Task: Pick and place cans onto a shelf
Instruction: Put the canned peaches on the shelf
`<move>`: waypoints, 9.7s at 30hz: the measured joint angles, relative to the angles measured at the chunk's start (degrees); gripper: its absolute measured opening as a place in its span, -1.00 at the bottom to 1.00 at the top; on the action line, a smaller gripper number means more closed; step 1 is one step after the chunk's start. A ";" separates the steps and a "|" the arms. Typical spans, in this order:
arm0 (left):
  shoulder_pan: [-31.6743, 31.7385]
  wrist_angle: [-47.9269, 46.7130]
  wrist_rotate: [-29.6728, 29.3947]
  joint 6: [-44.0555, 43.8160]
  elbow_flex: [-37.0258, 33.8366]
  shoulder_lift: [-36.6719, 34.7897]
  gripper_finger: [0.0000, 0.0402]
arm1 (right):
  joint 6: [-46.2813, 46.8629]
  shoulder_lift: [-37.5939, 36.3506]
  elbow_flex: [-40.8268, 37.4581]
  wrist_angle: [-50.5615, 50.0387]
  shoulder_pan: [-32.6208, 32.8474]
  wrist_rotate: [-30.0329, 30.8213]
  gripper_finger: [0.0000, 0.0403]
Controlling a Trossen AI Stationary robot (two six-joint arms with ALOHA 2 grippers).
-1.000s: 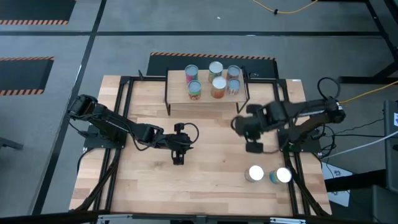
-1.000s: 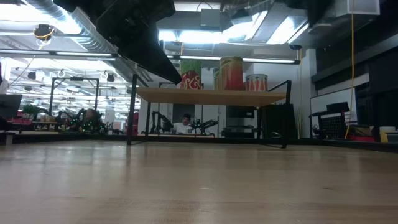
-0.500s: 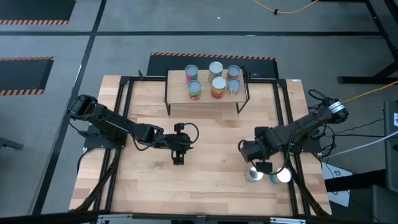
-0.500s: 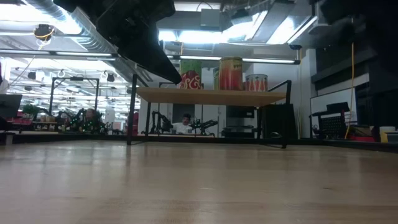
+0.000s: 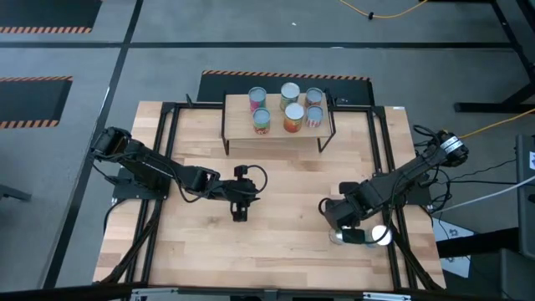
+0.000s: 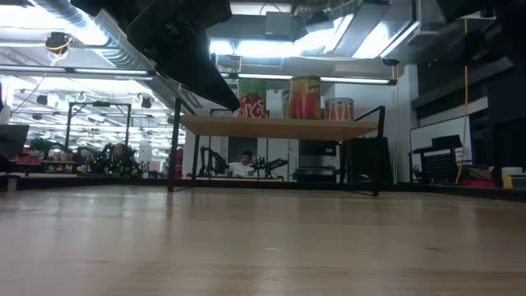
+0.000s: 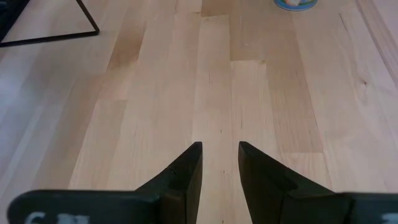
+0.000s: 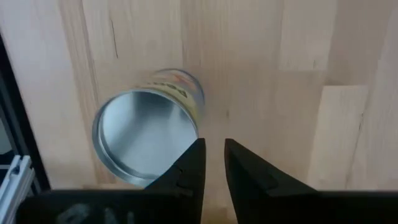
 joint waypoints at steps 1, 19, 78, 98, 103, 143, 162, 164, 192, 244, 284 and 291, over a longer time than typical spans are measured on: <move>0.00 0.00 0.00 0.00 0.00 0.00 -0.52 | -0.04 0.00 0.00 0.26 0.01 0.02 -0.68; 0.00 0.00 0.01 0.00 0.00 0.00 -0.52 | -0.10 0.00 -2.66 3.14 1.96 -0.72 -0.68; 0.02 0.02 -0.01 0.44 0.00 0.00 -0.52 | -27.51 0.09 -4.35 31.82 -32.24 -2.34 -0.98; 0.04 0.03 -0.39 0.46 0.00 0.00 -0.52 | -30.52 11.08 6.96 31.57 -38.77 -5.65 -0.99; 0.04 0.02 -0.39 0.46 0.00 0.00 -0.52 | -31.91 15.16 10.17 27.56 -38.94 -5.51 -0.99; 0.00 0.02 -0.39 0.39 0.00 0.00 -0.52 | -32.14 16.59 19.64 17.84 -38.50 -5.53 -0.81; 0.00 0.15 -0.39 -3.22 0.00 0.00 -0.52 | -28.03 3.71 26.59 1.20 -24.26 -0.67 -0.80; 0.00 0.18 -0.39 -4.23 0.00 0.00 -0.52 | -25.31 0.60 24.19 1.12 -21.68 2.37 -0.80; 8.93 -3.52 -2.03 -7.80 26.72 5.54 -0.52 | -4.45 -22.08 -5.01 6.72 -4.56 10.12 -0.80; 12.87 -27.83 0.42 -27.02 30.97 21.07 -0.52 | -4.87 -22.01 -5.01 7.49 -4.56 10.08 -0.81; 12.90 -29.88 2.08 -21.44 30.93 14.84 -0.99 | -4.87 -22.01 -5.01 7.49 -4.58 10.10 -0.80; 13.63 -34.64 1.88 -21.44 30.95 6.85 -1.00 | -4.84 -22.05 -5.01 7.87 -4.58 10.10 -0.80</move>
